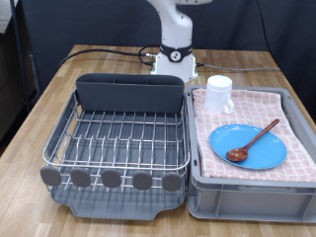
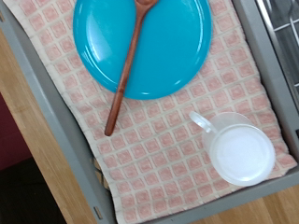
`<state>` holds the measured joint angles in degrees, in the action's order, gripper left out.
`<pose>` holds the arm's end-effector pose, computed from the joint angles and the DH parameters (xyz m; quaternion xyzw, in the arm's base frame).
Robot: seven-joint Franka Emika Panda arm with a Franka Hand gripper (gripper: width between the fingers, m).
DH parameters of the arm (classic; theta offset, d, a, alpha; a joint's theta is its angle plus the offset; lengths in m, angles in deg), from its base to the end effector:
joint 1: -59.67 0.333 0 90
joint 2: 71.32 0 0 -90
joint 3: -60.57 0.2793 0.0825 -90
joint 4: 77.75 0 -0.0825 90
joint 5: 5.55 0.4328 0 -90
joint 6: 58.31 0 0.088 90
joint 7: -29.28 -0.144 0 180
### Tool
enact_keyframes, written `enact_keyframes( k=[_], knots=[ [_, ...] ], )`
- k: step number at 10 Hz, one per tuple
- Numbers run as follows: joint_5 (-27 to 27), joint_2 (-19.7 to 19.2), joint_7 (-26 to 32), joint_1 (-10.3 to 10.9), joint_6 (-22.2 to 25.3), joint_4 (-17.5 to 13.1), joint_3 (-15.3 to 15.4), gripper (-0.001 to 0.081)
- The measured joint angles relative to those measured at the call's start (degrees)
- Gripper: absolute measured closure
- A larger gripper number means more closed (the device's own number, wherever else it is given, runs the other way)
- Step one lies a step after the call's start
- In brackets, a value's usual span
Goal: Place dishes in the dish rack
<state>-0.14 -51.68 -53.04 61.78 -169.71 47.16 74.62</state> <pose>0.5033 0.1583 0.4499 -0.8258 0.5617 -0.0294 0.0397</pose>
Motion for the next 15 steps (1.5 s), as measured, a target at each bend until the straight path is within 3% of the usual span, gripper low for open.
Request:
enact_keyframes(
  k=[7,10,13,15],
  knots=[
    [-3.18,-9.58,-3.15,-0.11,-9.76,-0.91,1.73,0.0004],
    [-4.44,-14.02,-5.41,-0.15,-15.62,1.05,1.76,0.0004],
    [-4.76,-14.57,-4.73,0.12,-15.95,1.66,1.99,0.0004],
    [-8.87,-16.36,-7.59,0.40,-19.98,3.84,3.35,0.0004]
  ],
)
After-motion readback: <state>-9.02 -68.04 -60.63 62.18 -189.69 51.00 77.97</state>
